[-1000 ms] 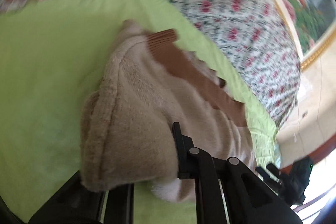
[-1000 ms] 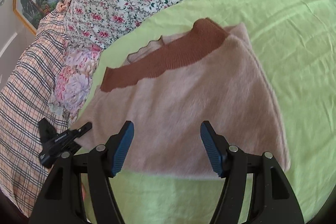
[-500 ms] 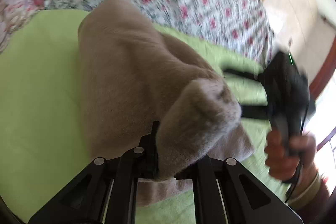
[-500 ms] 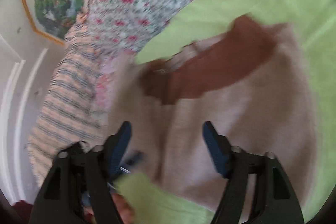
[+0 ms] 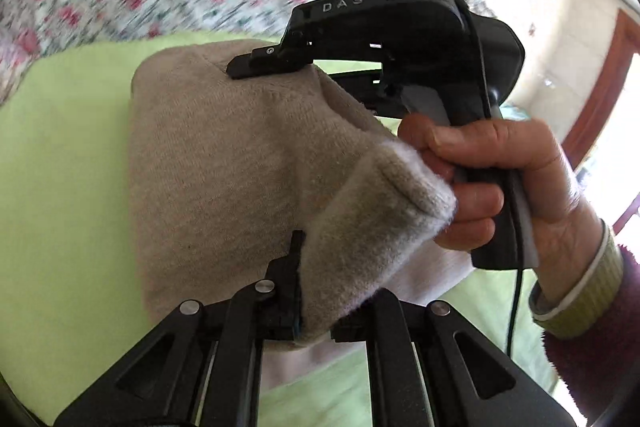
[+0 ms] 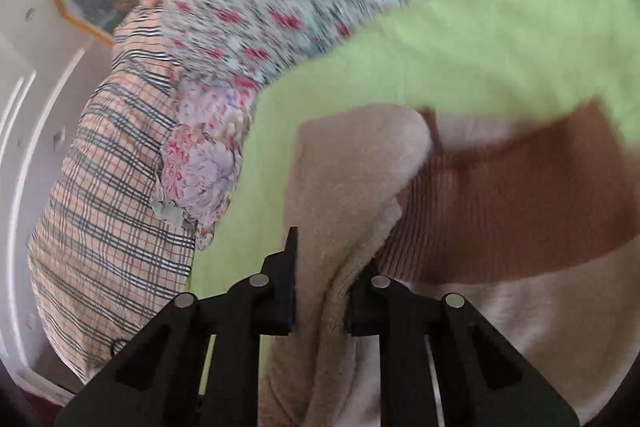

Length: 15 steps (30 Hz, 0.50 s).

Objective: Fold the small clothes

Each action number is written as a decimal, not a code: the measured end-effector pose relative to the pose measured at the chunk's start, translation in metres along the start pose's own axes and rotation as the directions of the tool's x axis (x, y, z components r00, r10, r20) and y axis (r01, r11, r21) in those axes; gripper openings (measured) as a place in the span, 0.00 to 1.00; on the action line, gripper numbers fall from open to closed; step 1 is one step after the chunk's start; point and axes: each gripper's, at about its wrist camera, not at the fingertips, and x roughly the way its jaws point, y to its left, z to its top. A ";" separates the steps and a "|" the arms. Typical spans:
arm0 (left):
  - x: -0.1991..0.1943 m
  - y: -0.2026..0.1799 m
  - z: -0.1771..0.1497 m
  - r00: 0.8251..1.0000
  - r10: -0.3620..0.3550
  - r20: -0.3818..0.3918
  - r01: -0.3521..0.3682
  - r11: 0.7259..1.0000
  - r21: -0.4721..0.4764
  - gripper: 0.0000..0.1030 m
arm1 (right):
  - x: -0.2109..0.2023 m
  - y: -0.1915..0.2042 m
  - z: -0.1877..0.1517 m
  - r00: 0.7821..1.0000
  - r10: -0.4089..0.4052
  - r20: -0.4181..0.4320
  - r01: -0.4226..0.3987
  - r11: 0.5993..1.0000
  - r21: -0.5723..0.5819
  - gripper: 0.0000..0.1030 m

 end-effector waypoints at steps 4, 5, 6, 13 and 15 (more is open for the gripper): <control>0.026 -0.035 0.009 0.998 -0.053 -0.031 0.053 0.998 0.013 0.07 | -0.042 -0.020 -0.002 0.991 -0.129 0.028 0.130 0.990 -0.047 0.18; 0.035 -0.045 0.009 0.997 -0.062 -0.038 0.063 0.998 0.023 0.07 | -0.049 -0.030 -0.005 0.987 -0.161 0.028 0.162 0.986 -0.048 0.18; 0.046 -0.055 0.008 0.996 -0.068 -0.051 0.070 0.997 0.034 0.07 | -0.054 -0.039 -0.008 0.983 -0.180 0.026 0.181 0.983 -0.041 0.18; 0.101 -0.070 -0.007 0.982 -0.089 -0.164 0.093 0.995 0.020 0.08 | -0.054 -0.098 -0.025 0.972 -0.234 -0.018 0.234 0.972 0.002 0.18; 0.101 -0.068 -0.009 0.981 -0.099 -0.167 0.102 0.995 0.009 0.09 | -0.052 -0.103 -0.025 0.965 -0.262 -0.009 0.262 0.965 -0.006 0.21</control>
